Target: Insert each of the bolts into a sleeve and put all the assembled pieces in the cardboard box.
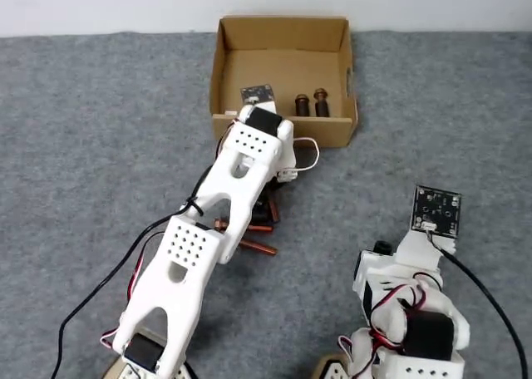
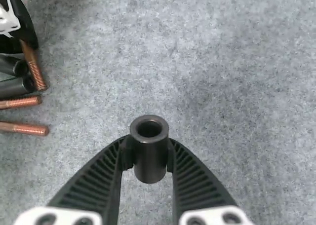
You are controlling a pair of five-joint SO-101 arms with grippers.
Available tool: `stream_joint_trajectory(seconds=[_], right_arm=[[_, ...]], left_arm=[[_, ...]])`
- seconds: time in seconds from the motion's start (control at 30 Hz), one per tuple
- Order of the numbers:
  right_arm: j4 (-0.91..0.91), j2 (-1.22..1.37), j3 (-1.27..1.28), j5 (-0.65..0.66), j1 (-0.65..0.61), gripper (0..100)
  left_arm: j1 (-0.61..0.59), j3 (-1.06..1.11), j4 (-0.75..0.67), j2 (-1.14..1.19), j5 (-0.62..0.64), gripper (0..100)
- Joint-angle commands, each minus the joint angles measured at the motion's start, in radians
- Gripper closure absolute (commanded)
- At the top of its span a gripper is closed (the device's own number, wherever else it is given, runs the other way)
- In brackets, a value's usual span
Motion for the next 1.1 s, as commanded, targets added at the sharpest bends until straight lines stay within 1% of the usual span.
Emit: stream_joint_trajectory(seconds=[0.0,0.07,0.17,0.3,0.53,0.73,0.83,1.07], right_arm=[[-0.016,-0.005,-0.008,0.008,0.005,99.1],[-0.013,-0.007,-0.012,0.009,0.005,99.1],[-0.010,-0.007,-0.015,0.009,0.005,99.1],[-0.007,-0.007,-0.035,0.005,0.004,99.1],[0.024,-0.008,-0.075,0.003,0.004,99.1],[0.002,-0.008,-0.098,0.002,0.002,99.1],[-0.030,-0.008,-0.118,0.003,-0.053,99.1],[-0.188,-0.008,-0.118,0.009,-0.315,99.1]], left_arm=[[-0.002,-0.077,0.044,-0.057,0.006,100],[0.014,-0.079,0.044,-0.117,0.003,100],[0.040,-0.051,0.046,-0.236,-0.034,100],[0.071,0.065,0.046,-0.440,-0.071,100],[0.106,0.476,0.032,-0.848,-0.153,100],[0.104,0.809,-0.106,-1.197,-0.193,100],[0.104,0.966,-0.212,-1.359,-0.216,100],[0.104,1.274,-0.439,-1.709,-0.230,100]])
